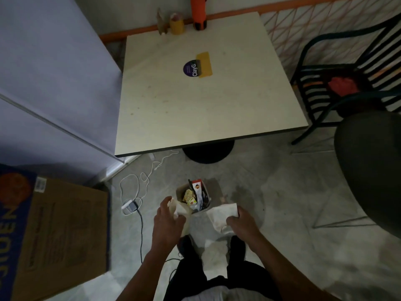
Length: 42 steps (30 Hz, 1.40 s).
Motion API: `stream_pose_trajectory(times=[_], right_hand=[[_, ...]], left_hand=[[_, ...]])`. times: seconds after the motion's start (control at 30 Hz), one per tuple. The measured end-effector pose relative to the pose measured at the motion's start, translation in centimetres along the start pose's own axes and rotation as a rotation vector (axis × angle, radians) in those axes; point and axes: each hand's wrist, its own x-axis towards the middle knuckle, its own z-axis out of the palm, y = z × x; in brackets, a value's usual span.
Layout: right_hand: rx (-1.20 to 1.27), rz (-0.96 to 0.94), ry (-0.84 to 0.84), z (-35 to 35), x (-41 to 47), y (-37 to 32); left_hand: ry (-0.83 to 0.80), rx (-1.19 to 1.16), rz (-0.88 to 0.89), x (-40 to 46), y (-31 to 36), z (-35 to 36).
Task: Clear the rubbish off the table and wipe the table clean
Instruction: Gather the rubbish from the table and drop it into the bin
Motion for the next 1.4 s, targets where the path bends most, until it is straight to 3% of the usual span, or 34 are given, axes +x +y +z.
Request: stream_pose_trajectory(times=[0.5, 0.77, 1.07, 1.4], right_hand=[[-0.023, 0.234, 0.013, 11.3, 1.6, -1.1], [0.098, 0.348, 0.001, 16.8, 3.0, -2.1], [0.207, 0.418, 0.109, 18.2, 10.5, 2.6], [0.123, 0.319, 0.160, 20.1, 23.9, 6.6]], left_hand=[[-0.297, 0.102, 0.066, 8.5, -8.4, -3.5], [-0.311, 0.184, 0.023, 14.3, -11.5, -5.2], [-0.328, 0.306, 0.051, 17.6, -12.1, 1.9], [-0.388, 0.473, 0.141, 25.0, -15.7, 15.3]])
